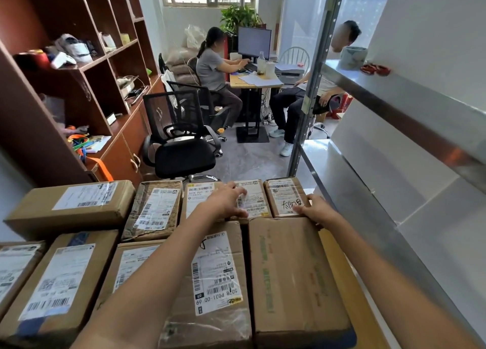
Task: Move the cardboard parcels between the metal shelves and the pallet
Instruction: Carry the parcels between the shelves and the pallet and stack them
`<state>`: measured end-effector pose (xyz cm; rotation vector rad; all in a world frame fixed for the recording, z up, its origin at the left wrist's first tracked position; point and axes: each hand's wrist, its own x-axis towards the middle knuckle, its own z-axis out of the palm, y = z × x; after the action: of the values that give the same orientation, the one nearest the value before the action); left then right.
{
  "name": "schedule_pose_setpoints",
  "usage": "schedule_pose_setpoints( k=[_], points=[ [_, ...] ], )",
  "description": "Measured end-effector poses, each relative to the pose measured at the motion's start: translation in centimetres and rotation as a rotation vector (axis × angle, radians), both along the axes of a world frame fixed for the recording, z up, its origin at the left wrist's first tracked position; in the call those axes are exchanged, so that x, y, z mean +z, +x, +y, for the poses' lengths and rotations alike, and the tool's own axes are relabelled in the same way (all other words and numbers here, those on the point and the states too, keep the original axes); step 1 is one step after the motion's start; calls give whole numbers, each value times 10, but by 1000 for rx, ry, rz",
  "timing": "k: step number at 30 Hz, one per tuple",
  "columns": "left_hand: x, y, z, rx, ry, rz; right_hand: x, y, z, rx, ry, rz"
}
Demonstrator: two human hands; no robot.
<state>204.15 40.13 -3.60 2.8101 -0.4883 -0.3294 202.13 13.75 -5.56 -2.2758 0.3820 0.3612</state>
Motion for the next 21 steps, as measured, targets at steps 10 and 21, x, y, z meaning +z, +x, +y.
schedule_pose_setpoints(
  k=[10,21],
  points=[
    [7,-24,-20,-176,-145,-58,-7,-41,-12,-154,219,-89],
    [2,-49,-28,-118,-128,-130,-5,-76,9,-180,350,-179]
  ],
)
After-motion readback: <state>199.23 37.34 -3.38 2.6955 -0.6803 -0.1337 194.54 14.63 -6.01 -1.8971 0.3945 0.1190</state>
